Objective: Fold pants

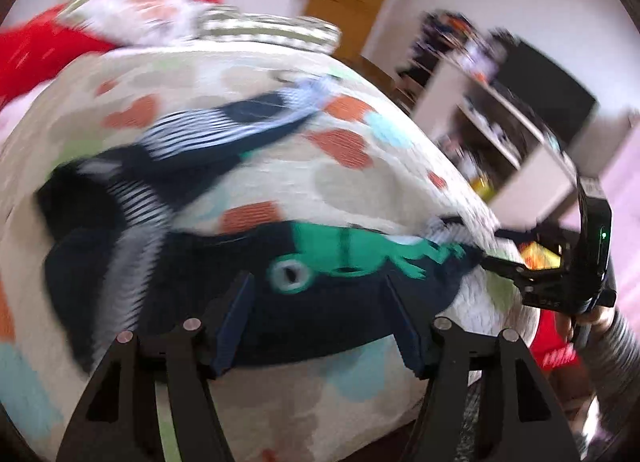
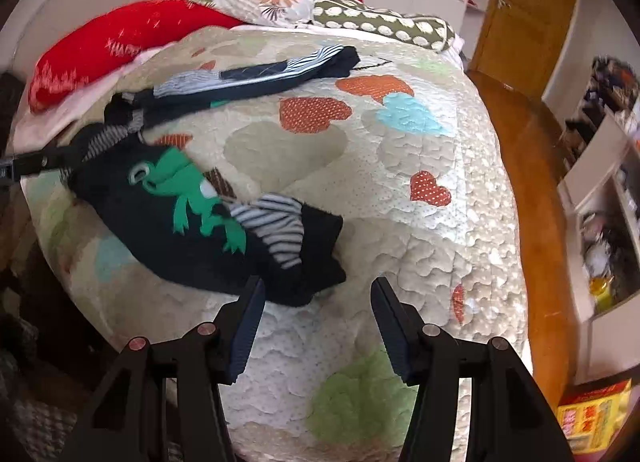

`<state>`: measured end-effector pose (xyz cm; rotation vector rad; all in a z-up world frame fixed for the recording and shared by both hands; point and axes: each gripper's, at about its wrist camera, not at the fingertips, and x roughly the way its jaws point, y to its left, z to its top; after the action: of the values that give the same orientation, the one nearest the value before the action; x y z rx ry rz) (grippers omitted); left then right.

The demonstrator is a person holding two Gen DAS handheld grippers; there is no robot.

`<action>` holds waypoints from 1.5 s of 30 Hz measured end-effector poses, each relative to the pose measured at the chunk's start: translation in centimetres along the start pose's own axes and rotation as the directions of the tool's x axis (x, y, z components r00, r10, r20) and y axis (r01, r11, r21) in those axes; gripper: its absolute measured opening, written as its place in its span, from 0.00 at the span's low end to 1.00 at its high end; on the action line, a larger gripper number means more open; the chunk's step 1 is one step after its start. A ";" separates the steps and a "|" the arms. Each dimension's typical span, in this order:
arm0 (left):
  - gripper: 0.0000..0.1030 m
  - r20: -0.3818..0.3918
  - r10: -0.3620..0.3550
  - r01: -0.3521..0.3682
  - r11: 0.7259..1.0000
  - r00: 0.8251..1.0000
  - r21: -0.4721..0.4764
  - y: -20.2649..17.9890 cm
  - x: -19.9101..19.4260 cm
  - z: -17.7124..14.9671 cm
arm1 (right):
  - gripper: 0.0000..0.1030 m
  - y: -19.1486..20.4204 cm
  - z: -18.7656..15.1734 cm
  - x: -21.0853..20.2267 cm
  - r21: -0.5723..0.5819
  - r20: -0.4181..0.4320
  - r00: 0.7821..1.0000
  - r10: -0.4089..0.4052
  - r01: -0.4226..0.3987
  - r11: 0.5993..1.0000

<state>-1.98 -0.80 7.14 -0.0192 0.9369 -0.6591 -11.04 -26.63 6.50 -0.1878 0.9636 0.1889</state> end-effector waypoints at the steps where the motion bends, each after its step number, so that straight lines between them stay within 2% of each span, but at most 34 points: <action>1: 0.62 -0.014 -0.002 0.002 1.000 1.000 0.026 -0.6 0.6 0.3 | 0.58 1.0 -0.3 0.2 -0.073 0.010 0.998 -0.067 0.068 0.995; 4: 0.62 -0.038 -0.016 0.018 0.999 0.999 0.047 -2.0 1.6 1.7 | 0.56 2.2 -0.2 0.6 -0.168 0.030 0.991 -0.133 0.136 0.976; 5: 0.62 -0.029 -0.029 0.030 0.999 0.999 0.025 -1.7 1.6 2.4 | 0.56 2.0 0.3 0.3 -0.155 0.039 0.993 -0.115 0.119 0.981; 6: 0.62 -0.021 -0.024 0.024 1.000 0.999 0.001 -1.1 1.5 3.0 | 0.57 1.0 1.8 -0.6 -0.098 0.068 0.997 -0.048 0.055 0.994; 8: 0.63 0.004 0.040 -0.040 0.999 0.999 -0.031 0.2 1.5 4.1 | 0.57 -0.2 4.3 -1.6 -0.023 0.111 0.994 -0.006 0.008 1.000; 9: 0.63 0.014 0.113 -0.112 0.993 0.994 -0.038 1.2 1.7 4.7 | 0.57 -0.7 5.9 -1.9 0.008 0.139 0.990 0.003 -0.004 1.000; 11: 0.63 0.015 0.263 -0.263 0.964 0.965 -0.036 3.2 1.9 5.7 | 0.58 -1.7 9.1 -1.4 0.036 0.179 0.984 -0.005 -0.001 0.999; 12: 0.64 0.013 0.298 -0.297 0.954 0.955 -0.034 4.0 2.0 6.2 | 0.58 -1.9 10.8 -0.4 0.040 0.167 0.986 -0.021 0.014 0.999; 13: 0.66 0.006 0.312 -0.312 0.950 0.950 -0.031 4.6 2.2 6.5 | 0.58 -2.3 12.5 1.2 0.068 0.131 0.991 -0.024 0.015 0.998; 15: 0.70 -0.014 0.332 -0.332 0.943 0.943 -0.020 6.0 3.1 7.2 | 0.58 -3.8 16.1 5.0 0.193 0.081 0.994 0.068 -0.082 0.978; 17: 0.71 -0.034 0.360 -0.360 0.933 0.932 0.007 6.8 4.3 7.6 | 0.58 -4.8 18.4 8.0 0.320 0.057 0.988 0.146 -0.156 0.935; 18: 0.71 -0.042 0.389 -0.388 0.921 0.920 0.040 6.9 5.2 8.0 | 0.58 -5.4 20.0 10.4 0.397 0.049 0.981 0.188 -0.192 0.897; 21: 0.71 -0.053 0.489 -0.474 0.864 0.871 0.171 6.9 8.2 8.7 | 0.58 -5.2 22.6 14.5 0.461 0.012 0.982 0.188 -0.172 0.871; 22: 0.71 -0.062 0.501 -0.483 0.855 0.863 0.190 6.9 8.8 8.8 | 0.58 -5.1 23.4 16.0 0.471 -0.015 0.985 0.172 -0.145 0.870; 23: 0.65 -0.083 0.520 -0.495 0.843 0.850 0.210 7.1 9.7 9.0 | 0.58 -5.0 23.9 17.1 0.479 -0.033 0.986 0.162 -0.127 0.868; 24: 0.56 -0.095 0.536 -0.509 0.834 0.839 0.212 7.4 10.2 9.1 | 0.42 -4.9 24.3 18.2 0.502 -0.047 0.986 0.163 -0.118 0.857; 25: 0.30 -0.107 0.545 -0.519 0.831 0.831 0.201 7.7 10.4 9.2 | 0.21 -5.0 24.4 18.6 0.519 -0.043 0.984 0.173 -0.126 0.846; 26: 0.14 -0.127 0.545 -0.524 0.836 0.829 0.164 8.5 10.3 9.5 | 0.04 -5.2 24.3 18.8 0.545 -0.035 0.979 0.202 -0.151 0.825; 28: 0.08 -0.137 0.479 -0.475 0.878 0.867 0.065 9.6 9.3 9.7 | 0.04 -5.7 23.7 17.6 0.568 0.006 0.976 0.217 -0.182 0.803; 29: 0.07 -0.128 0.451 -0.452 0.892 0.883 0.022 9.9 8.5 9.6 | 0.04 -5.7 23.4 16.5 0.557 0.030 0.976 0.216 -0.196 0.807; 32: 0.05 -0.081 0.438 -0.440 0.898 0.895 -0.003 8.9 6.2 9.0 | 0.04 -5.6 21.9 12.5 0.539 0.093 0.969 0.230 -0.243 0.806; 35: 0.04 -0.010 0.402 -0.402 0.915 0.916 -0.033 6.6 2.2 8.2 | 0.04 -5.3 20.3 8.4 0.527 0.144 0.960 0.242 -0.281 0.802; 40: 0.04 0.084 0.310 -0.306 0.950 0.947 -0.064 3.2 -4.6 7.1 | 0.04 -4.7 16.3 -0.1 0.521 0.244 0.934 0.261 -0.353 0.777; 45: 0.04 0.122 0.264 -0.258 0.964 0.957 -0.066 1.6 -7.7 8.4 | 0.04 -4.2 14.3 -6.5 0.512 0.322 0.909 0.263 -0.401 0.759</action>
<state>1.99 2.43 17.51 0.0178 0.8125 -0.3846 -2.26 -27.74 20.22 0.5630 0.7736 0.2375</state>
